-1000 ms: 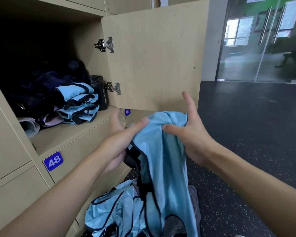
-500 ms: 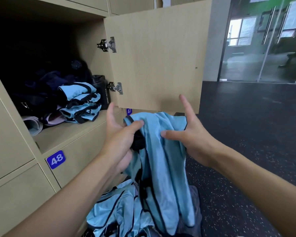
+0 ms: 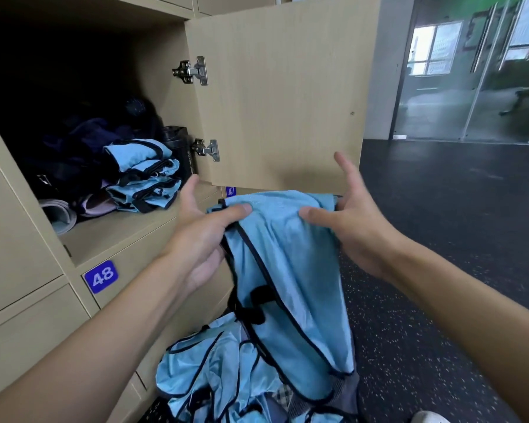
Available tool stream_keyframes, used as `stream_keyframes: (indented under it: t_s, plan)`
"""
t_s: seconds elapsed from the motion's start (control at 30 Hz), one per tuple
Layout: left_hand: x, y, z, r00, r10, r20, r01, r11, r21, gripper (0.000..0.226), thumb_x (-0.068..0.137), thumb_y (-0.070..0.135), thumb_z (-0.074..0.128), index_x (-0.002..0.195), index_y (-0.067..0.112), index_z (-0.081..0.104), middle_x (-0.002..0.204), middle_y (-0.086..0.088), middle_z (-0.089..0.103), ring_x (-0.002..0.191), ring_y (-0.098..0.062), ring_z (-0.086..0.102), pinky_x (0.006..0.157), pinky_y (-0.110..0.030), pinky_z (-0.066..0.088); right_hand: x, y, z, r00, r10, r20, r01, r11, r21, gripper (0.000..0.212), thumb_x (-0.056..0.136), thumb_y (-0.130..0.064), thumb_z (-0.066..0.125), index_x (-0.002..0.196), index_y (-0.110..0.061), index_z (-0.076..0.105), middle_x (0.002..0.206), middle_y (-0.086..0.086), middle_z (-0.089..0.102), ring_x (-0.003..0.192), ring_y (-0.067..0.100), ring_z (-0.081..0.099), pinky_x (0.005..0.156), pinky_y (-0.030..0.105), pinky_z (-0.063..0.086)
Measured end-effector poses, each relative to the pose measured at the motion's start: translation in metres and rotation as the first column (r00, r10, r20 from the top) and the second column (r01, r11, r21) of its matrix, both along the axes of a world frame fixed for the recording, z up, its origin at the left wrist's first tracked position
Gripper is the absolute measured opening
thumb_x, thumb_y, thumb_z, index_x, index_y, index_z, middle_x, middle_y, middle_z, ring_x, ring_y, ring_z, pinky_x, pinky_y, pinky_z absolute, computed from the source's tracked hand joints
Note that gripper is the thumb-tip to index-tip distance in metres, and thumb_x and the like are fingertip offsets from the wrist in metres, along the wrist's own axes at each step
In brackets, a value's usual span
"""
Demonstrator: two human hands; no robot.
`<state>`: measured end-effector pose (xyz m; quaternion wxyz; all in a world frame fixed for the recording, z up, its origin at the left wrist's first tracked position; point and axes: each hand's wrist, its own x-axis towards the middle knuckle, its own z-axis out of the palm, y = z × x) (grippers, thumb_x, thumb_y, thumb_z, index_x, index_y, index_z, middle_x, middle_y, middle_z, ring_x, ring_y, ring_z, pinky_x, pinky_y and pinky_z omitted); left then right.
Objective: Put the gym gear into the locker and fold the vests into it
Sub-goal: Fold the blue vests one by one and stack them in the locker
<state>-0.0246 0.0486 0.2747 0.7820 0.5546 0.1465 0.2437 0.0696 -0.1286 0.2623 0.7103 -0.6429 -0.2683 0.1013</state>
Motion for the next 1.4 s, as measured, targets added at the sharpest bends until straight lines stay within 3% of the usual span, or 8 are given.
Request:
stream_keyframes:
  t_s: [0.1,0.23,0.3,0.43,0.7,1.1,1.27,1.4]
  plan:
    - [-0.001,0.006,0.006,0.999,0.023,-0.023,-0.024,1.000,-0.010,0.091,0.080,-0.011,0.071,0.149,0.034,0.033,0.097,-0.011,0.074,0.078,-0.020,0.074,0.063,-0.034,0.061,0.005,-0.001,0.004,0.981,-0.193,-0.018,0.194,0.980,0.049,0.086,0.056,-0.041,0.084,0.117,-0.076,0.035,0.120,0.045,0.049,0.093,0.042,0.065,0.093,0.059,0.052]
    - [-0.002,0.005,0.010,1.000,-0.008,-0.024,0.008,1.000,-0.019,0.072,0.084,-0.007,0.070,0.143,0.024,0.042,0.071,-0.005,0.074,0.062,-0.017,0.072,0.053,-0.029,0.057,0.001,-0.003,0.003,0.990,-0.059,-0.130,0.070,0.994,0.086,0.106,0.063,-0.029,0.092,0.139,-0.062,0.026,0.139,0.032,0.046,0.102,0.029,0.070,0.089,0.049,0.057]
    - [-0.002,0.003,0.011,0.999,-0.035,-0.023,0.034,0.999,-0.026,0.068,0.085,-0.005,0.070,0.141,0.022,0.043,0.078,-0.009,0.075,0.063,-0.018,0.071,0.054,-0.029,0.057,-0.007,0.000,0.002,0.971,0.137,-0.198,-0.124,0.989,0.075,0.118,0.062,-0.019,0.088,0.147,-0.057,0.016,0.153,0.020,0.032,0.105,0.024,0.070,0.083,0.040,0.059]
    - [-0.003,0.001,0.015,0.998,-0.062,-0.004,0.062,0.997,-0.042,0.070,0.085,-0.004,0.070,0.142,0.025,0.042,0.092,-0.014,0.074,0.067,-0.019,0.072,0.056,-0.031,0.059,-0.016,0.008,-0.002,0.943,0.263,-0.202,-0.261,0.965,0.035,0.114,0.074,0.006,0.075,0.150,-0.052,0.014,0.127,0.016,0.062,0.097,0.026,0.072,0.077,0.037,0.060]
    - [-0.006,-0.006,0.001,0.992,-0.126,-0.024,0.127,0.990,0.055,0.106,0.077,-0.021,0.067,0.150,0.046,0.027,0.120,-0.012,0.068,0.093,-0.019,0.073,0.077,-0.036,0.061,-0.008,0.010,0.001,0.995,-0.043,-0.095,0.056,0.990,0.133,0.090,0.076,-0.002,0.079,0.137,-0.053,0.037,0.143,0.016,0.043,0.112,0.029,0.066,0.095,0.049,0.055]
    - [-0.003,0.001,0.008,0.993,0.005,-0.121,0.017,0.984,0.176,0.028,0.093,-0.011,0.054,0.108,0.011,0.064,0.105,-0.019,0.064,0.080,-0.024,0.062,0.068,-0.029,0.058,0.003,-0.003,0.004,0.984,-0.168,0.062,0.175,0.977,-0.119,0.004,0.088,-0.013,0.072,0.085,-0.014,0.072,0.081,0.007,0.068,0.069,0.017,0.058,0.057,0.026,0.045]
    - [-0.013,0.004,0.013,0.961,-0.222,-0.166,0.254,0.944,0.212,0.076,0.075,-0.012,0.073,0.133,0.032,0.051,0.119,-0.008,0.066,0.093,-0.026,0.072,0.082,-0.039,0.061,0.002,-0.010,0.009,0.988,0.144,-0.058,-0.153,0.968,-0.198,0.042,0.082,0.002,0.074,0.121,0.002,0.061,0.109,0.015,0.073,0.098,0.023,0.072,0.091,0.037,0.057]
    - [-0.018,0.004,0.010,0.942,-0.230,-0.246,0.318,0.846,0.428,0.096,0.075,-0.018,0.073,0.136,0.051,0.046,0.129,0.000,0.059,0.113,-0.025,0.066,0.099,-0.041,0.053,-0.001,-0.014,0.013,0.976,0.205,0.075,-0.160,0.904,-0.396,0.034,0.082,0.007,0.071,0.114,0.008,0.062,0.105,0.025,0.069,0.092,0.027,0.071,0.087,0.043,0.058]
